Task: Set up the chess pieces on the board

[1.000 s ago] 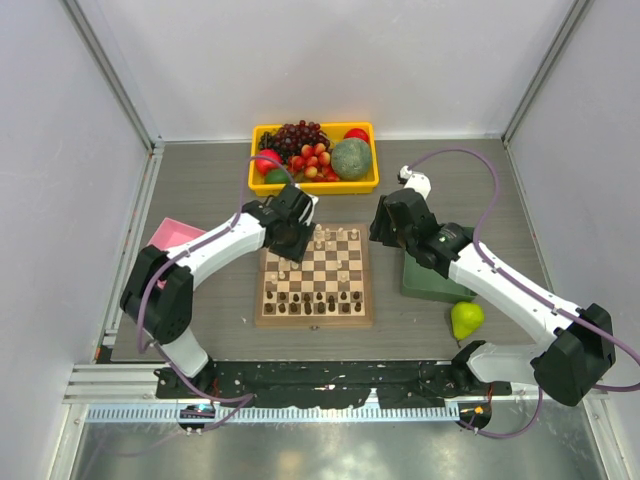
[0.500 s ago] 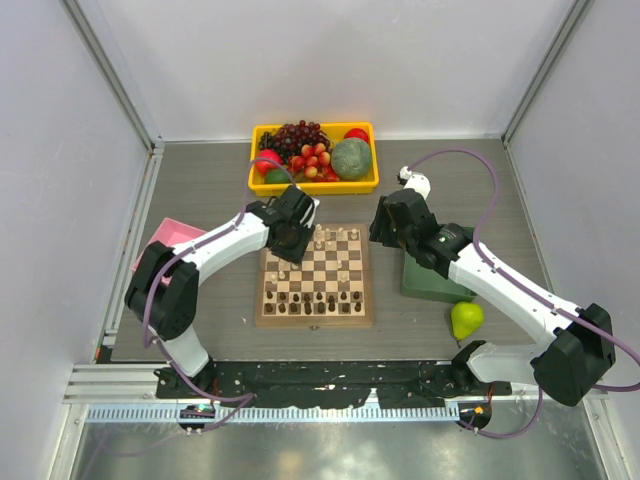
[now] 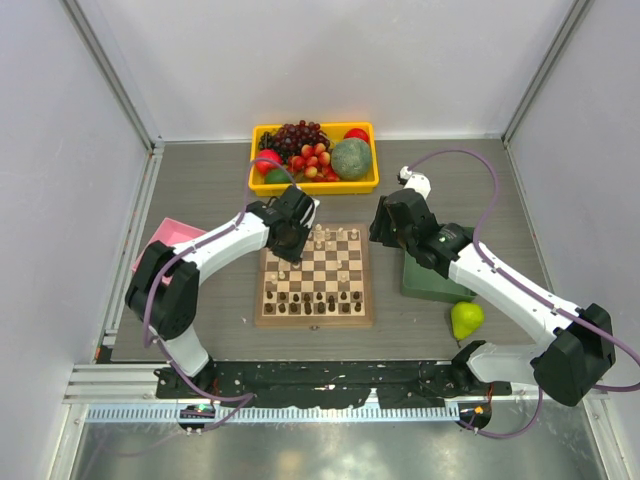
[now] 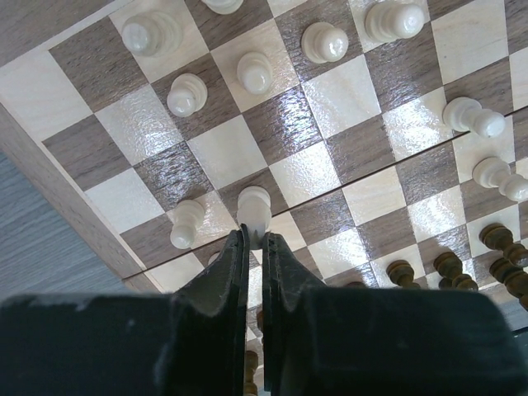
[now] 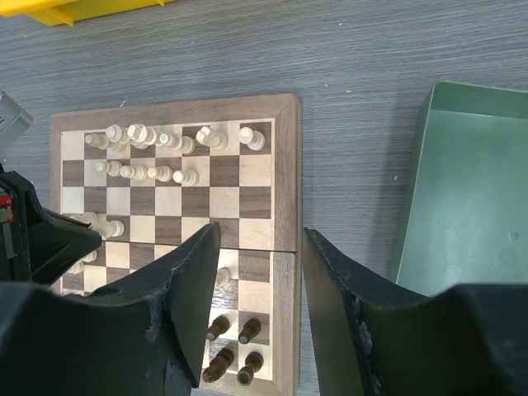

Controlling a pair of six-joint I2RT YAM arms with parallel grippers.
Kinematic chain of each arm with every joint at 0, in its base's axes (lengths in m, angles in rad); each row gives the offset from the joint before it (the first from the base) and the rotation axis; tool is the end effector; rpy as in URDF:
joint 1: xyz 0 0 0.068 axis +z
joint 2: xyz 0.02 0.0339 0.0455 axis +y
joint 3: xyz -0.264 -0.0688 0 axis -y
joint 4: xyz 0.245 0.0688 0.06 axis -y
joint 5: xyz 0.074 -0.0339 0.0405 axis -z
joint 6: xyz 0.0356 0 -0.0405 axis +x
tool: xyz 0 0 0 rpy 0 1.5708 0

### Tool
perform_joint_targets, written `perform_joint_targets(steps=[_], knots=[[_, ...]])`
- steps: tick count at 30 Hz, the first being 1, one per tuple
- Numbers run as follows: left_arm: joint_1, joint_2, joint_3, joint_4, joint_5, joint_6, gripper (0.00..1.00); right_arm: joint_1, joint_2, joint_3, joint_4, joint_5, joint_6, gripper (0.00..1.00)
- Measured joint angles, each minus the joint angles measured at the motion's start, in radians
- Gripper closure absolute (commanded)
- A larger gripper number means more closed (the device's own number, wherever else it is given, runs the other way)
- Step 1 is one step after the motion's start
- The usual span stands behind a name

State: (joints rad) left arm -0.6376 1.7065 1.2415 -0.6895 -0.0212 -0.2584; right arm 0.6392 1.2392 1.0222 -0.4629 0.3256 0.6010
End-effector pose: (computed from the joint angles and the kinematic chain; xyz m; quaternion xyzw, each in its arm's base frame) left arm 0.2784 -0.2053 0.2186 0.1822 0.9612 -0.0802 0.1907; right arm 0.2235 0.1519 0.3012 0.0528 0.8917 0.1280 0.4310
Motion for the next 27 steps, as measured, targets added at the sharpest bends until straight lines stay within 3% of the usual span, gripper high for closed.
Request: perform_joint_targets(steps=[6, 18, 27], knots=[[0.0, -0.005, 0.0, -0.004, 0.003, 0.003, 0.99, 0.0, 0.0, -0.003, 0.001, 0.0, 0.0, 0.49], [0.003, -0.106, 0.082, -0.083, -0.085, 0.039, 1.0, 0.0, 0.0, -0.007, 0.005, 0.0, 0.0, 0.5], [0.072, -0.069, 0.153, -0.095, -0.123, 0.074, 1.0, 0.0, 0.0, -0.023, 0.01, -0.002, 0.0, 0.5]])
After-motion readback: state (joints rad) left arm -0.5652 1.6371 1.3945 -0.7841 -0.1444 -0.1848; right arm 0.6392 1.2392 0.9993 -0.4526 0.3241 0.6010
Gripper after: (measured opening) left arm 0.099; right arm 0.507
